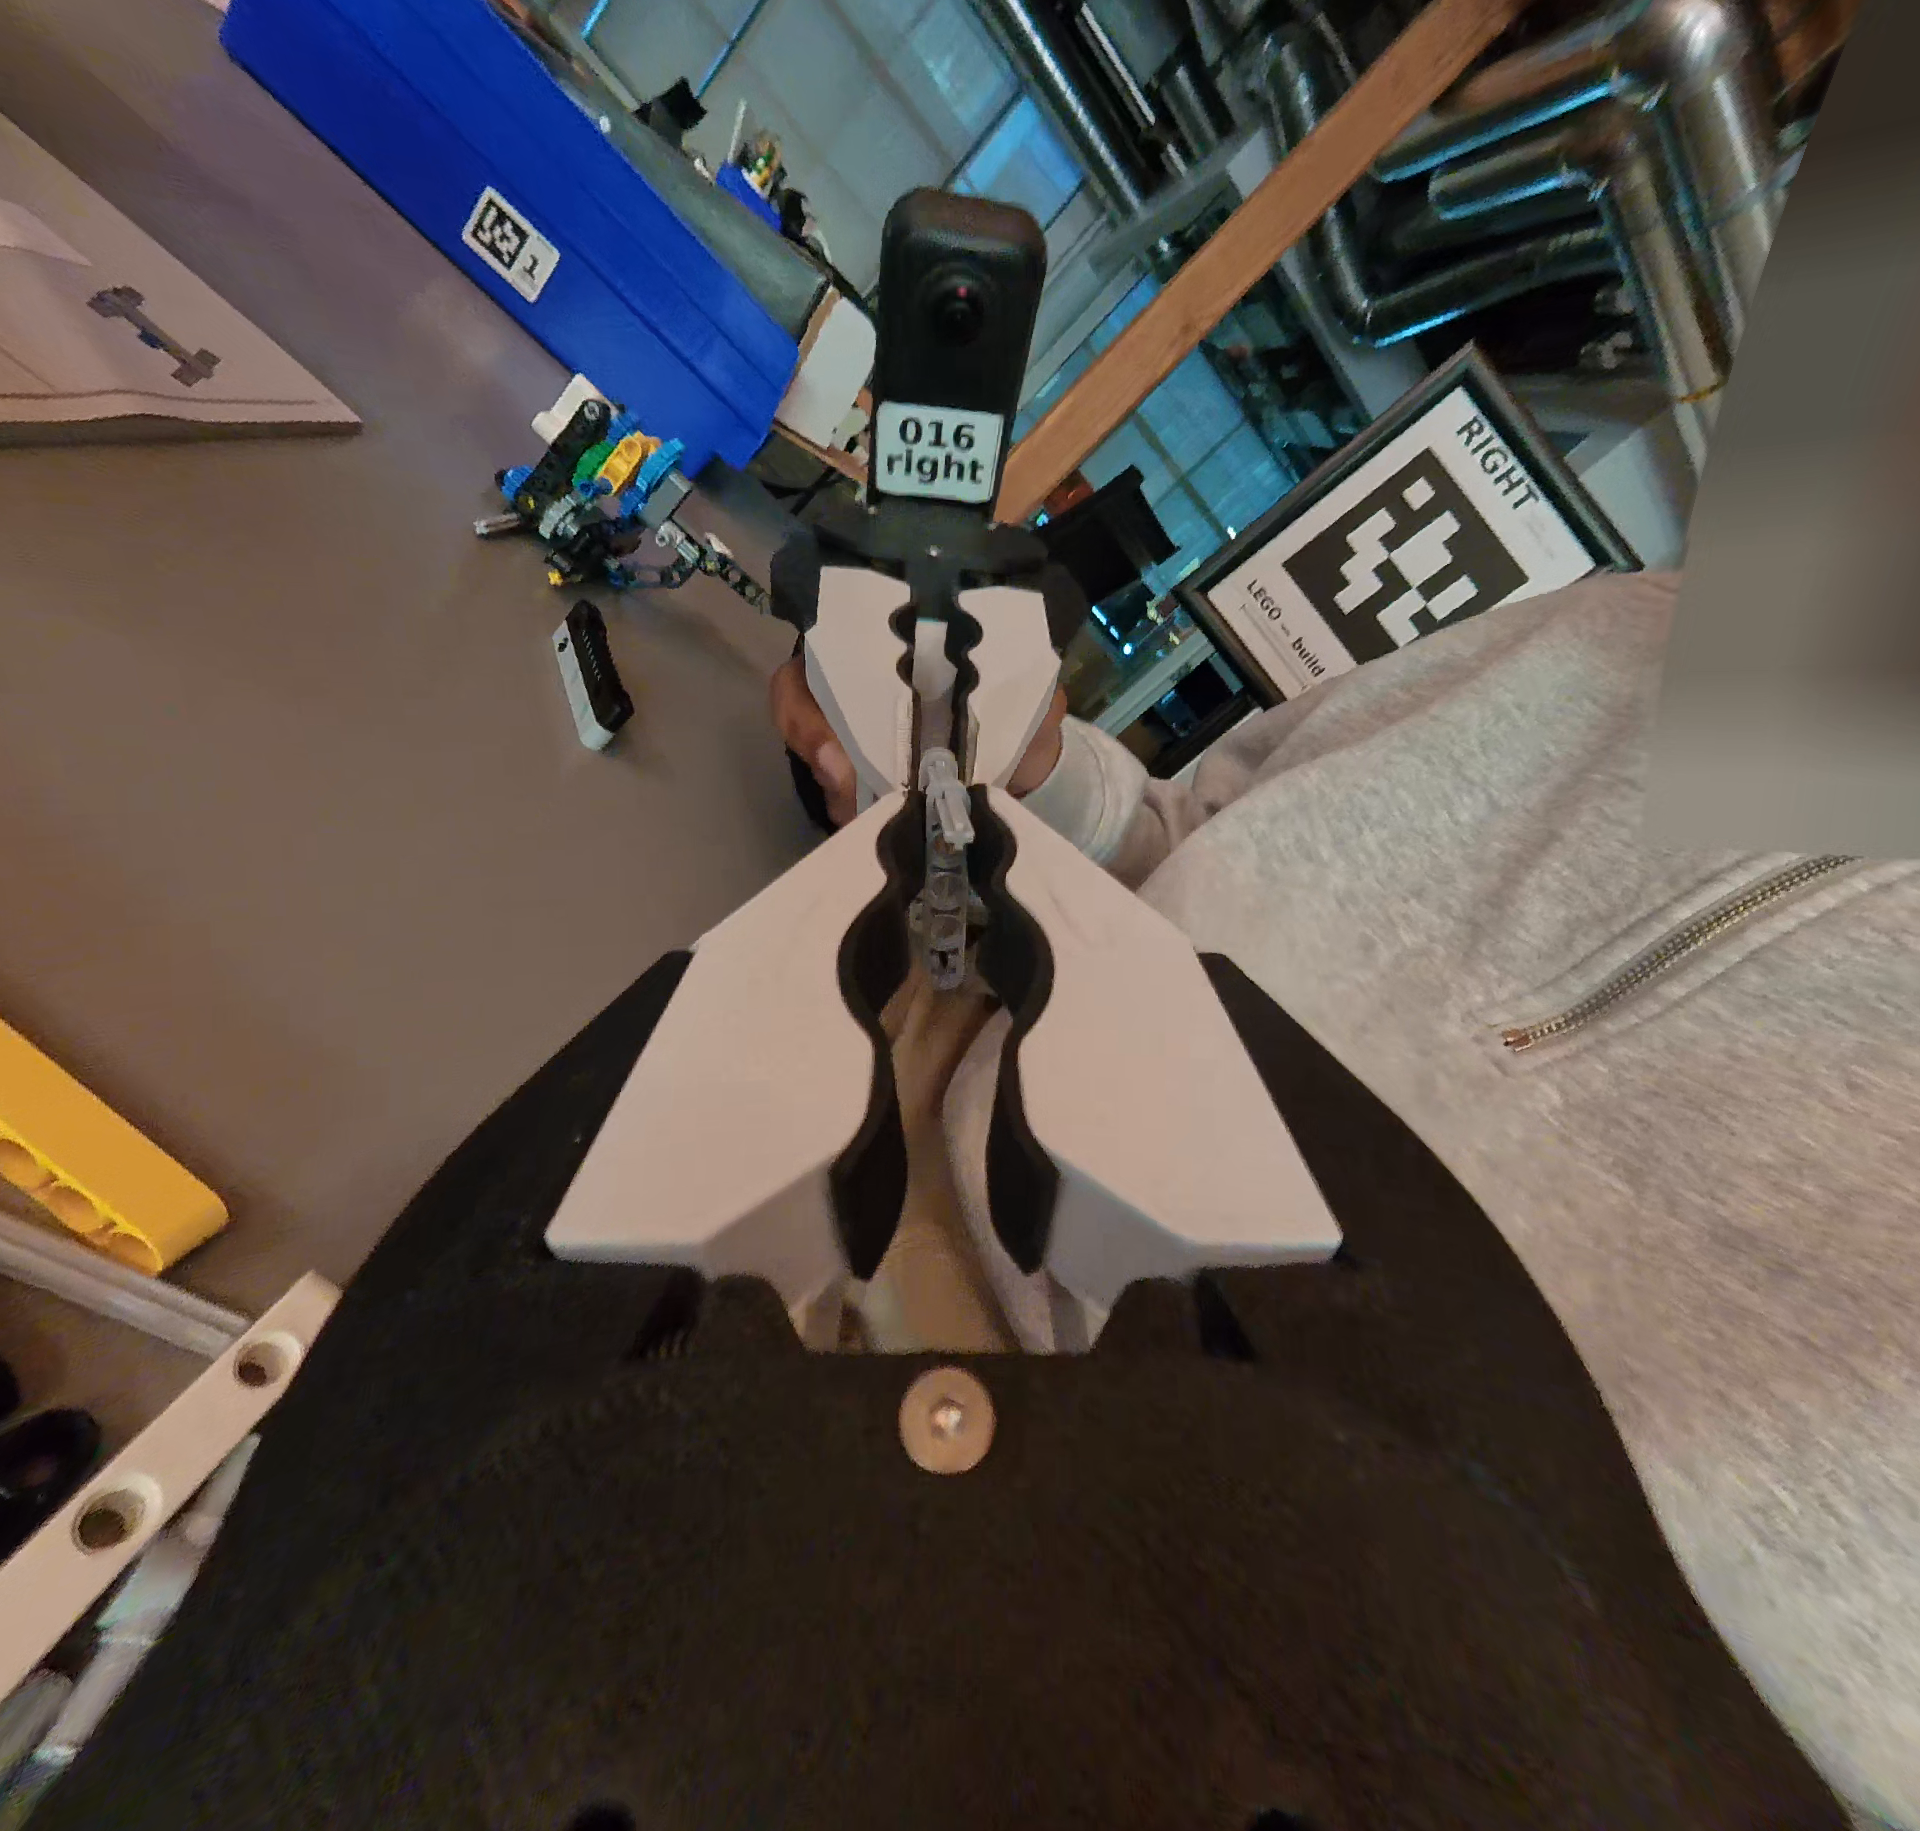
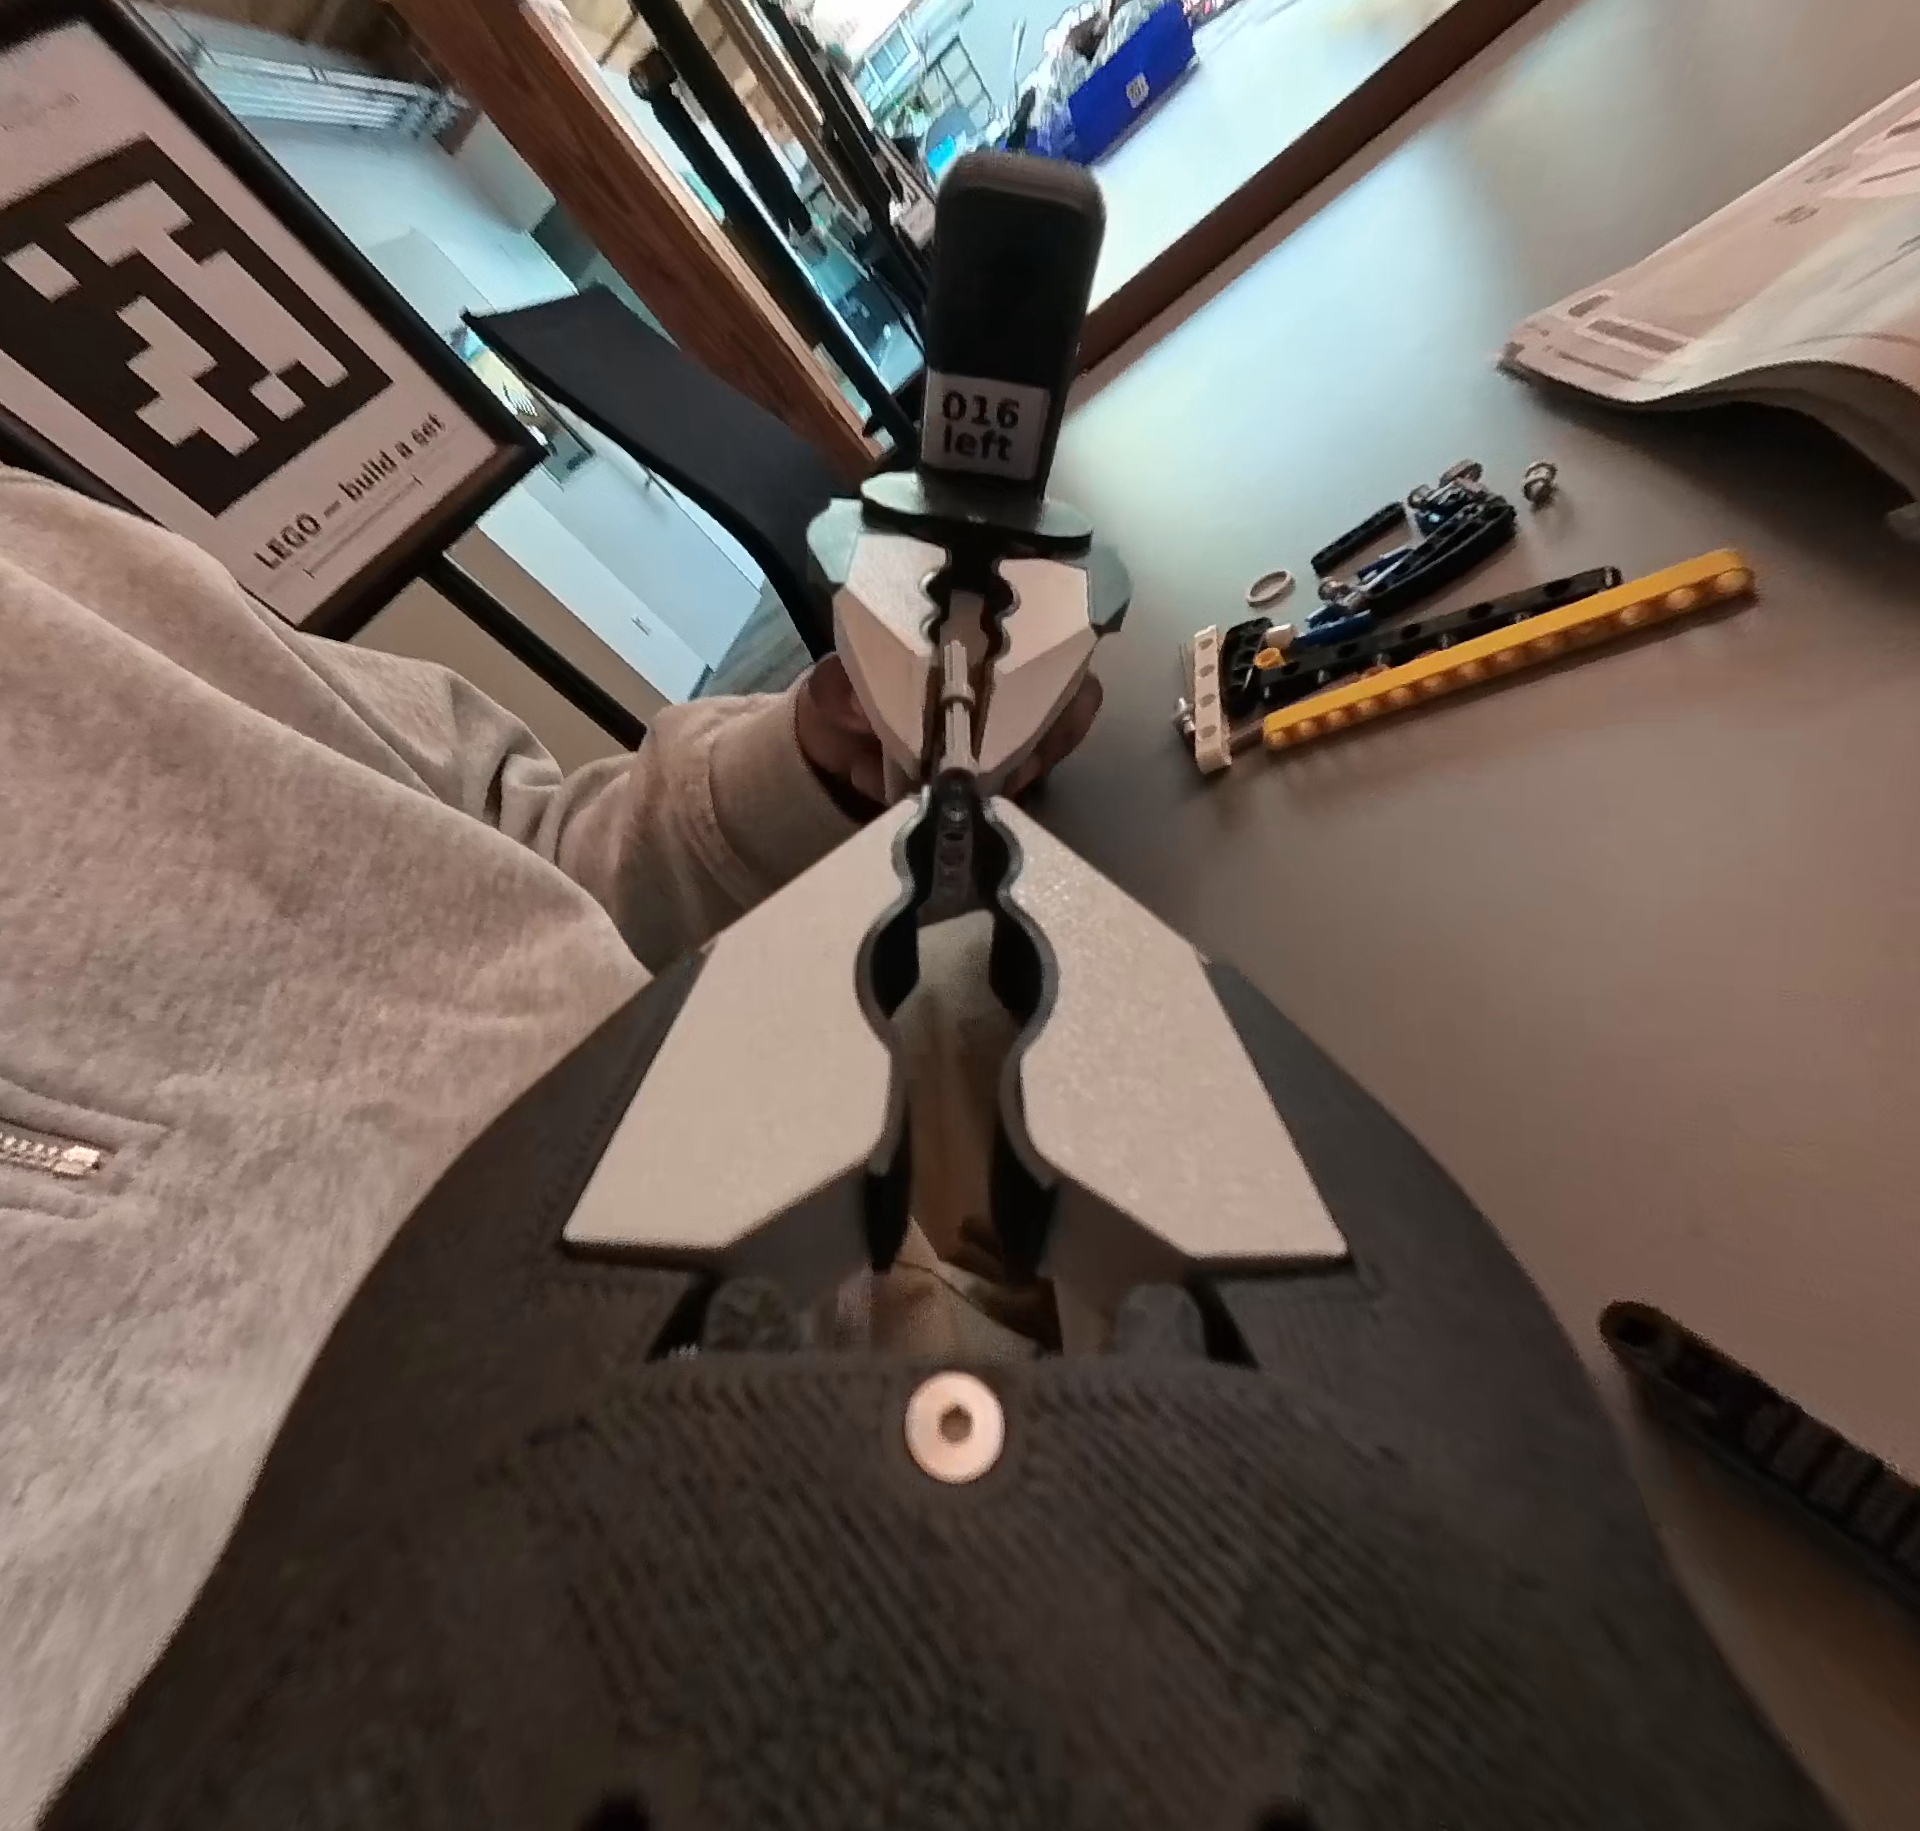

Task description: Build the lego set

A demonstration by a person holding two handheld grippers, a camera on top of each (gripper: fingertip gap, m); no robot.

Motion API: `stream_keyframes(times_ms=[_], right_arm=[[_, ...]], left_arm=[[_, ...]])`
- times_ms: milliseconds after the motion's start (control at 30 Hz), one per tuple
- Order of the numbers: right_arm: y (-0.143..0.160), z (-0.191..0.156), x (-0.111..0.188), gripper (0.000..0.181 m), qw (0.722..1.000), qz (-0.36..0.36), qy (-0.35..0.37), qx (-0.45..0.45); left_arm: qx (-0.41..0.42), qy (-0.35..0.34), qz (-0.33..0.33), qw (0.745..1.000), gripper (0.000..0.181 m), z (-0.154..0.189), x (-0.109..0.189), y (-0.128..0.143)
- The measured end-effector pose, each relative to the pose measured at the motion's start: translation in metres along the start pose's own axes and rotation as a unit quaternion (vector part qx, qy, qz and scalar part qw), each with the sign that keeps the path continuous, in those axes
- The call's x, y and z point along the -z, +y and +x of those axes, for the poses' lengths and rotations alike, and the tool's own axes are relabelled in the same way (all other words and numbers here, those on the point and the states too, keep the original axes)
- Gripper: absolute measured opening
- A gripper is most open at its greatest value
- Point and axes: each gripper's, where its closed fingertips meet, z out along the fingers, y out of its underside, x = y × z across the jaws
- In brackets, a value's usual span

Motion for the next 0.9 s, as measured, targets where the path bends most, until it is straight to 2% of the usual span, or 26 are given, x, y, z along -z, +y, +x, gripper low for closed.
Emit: stream_keyframes(times_ms=[333,900], right_arm=[[0.034,0.004,0.001,0.005,0.991,-0.124,0.026,0.043],[0.036,0.002,-0.001,0.004,0.991,-0.121,0.009,0.047]], left_arm=[[-0.010,-0.031,-0.116,0.993,0.004,-0.008,-0.002,0.033],[0.017,-0.022,-0.122,0.992,0.005,-0.007,-0.003,0.035]])
